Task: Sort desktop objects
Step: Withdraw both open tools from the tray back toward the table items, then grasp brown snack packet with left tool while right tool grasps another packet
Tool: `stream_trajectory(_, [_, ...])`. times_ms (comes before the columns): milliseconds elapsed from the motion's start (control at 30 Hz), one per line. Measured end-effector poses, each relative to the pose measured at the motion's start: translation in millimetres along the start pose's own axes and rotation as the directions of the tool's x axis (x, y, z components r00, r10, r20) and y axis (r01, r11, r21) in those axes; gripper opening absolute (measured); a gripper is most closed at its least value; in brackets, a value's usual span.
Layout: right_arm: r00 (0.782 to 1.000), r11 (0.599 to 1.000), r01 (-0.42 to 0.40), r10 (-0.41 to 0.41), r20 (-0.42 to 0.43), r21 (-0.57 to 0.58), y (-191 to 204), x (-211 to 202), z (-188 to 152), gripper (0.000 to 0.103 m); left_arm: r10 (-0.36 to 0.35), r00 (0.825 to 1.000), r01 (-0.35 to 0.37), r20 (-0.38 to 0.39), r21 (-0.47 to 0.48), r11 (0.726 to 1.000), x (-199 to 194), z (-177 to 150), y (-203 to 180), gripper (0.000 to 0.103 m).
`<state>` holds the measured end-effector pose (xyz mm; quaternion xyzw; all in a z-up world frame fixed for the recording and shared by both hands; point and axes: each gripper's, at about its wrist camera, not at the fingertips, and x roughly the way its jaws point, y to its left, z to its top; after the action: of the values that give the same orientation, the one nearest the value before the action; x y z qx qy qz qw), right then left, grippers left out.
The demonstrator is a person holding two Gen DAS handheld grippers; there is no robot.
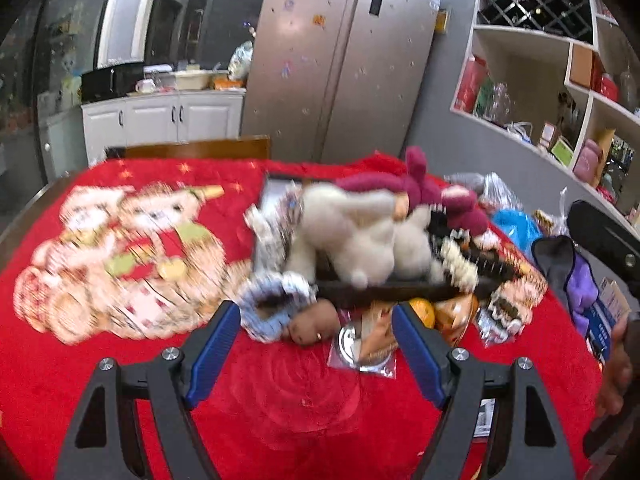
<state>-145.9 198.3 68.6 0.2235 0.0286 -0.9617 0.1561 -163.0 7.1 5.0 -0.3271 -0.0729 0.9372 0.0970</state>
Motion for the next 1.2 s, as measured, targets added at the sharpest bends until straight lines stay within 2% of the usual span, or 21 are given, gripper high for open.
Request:
stream_trajectory(33, [1.0,1.0,0.002,-0.002,-0.015,0.024,-8,10,-9,0.103,-0.003,1.0,0.003,-0.015,0.01,1.0,7,-4,-2,0.08])
stream_trajectory(100, [0.999,0.996,-0.012,0.015,-0.03,0.087,-23,25,-25,0.103,0.037,0.998,-0.035,-0.045,0.043,0.998,20,-11,-6,0.08])
stream_trajectory(167, [0.994,0.989,-0.001,0.017,-0.111,0.147,-36,43,-44,0.103,0.058,0.996,-0.054,-0.064,0.062,0.997,29,-16,-11,0.08])
stream_trajectory(200, [0.989,0.99,0.0,0.021,-0.149,0.143,-40,51,-55,0.103,0.058,0.996,-0.054,-0.064,0.066,0.996,30,-17,-12,0.08])
stream_trajectory(300, [0.976,0.989,0.075,-0.047,-0.214,0.125,-46,64,-74,0.103,0.026,0.999,-0.023,-0.036,0.088,0.996,25,-20,-19,0.08])
stream_trajectory(433, [0.964,0.989,0.031,0.009,-0.264,0.147,-46,79,-86,0.103,0.051,0.997,-0.044,-0.052,0.136,0.99,32,-22,-28,0.08])
stream_trajectory(600, [0.96,0.991,0.03,0.008,-0.279,0.133,-44,85,-91,0.103,0.009,0.995,0.002,-0.101,0.107,0.994,48,-20,-26,0.08])
stream_trajectory(767, [0.953,0.977,0.016,0.049,-0.298,0.211,-56,91,-95,0.103,-0.016,0.992,0.028,-0.122,0.1,0.995,58,-16,-29,0.08])
stream_trajectory(900, [0.947,0.966,0.008,0.076,-0.313,0.259,-63,97,-97,0.103,0.003,0.993,0.014,-0.116,0.14,0.99,61,-12,-35,0.08])
stream_trajectory(1200, [0.953,0.963,-0.015,0.095,-0.287,0.269,-64,96,-94,0.103,0.012,0.993,0.009,-0.115,0.177,0.984,66,-9,-44,0.08])
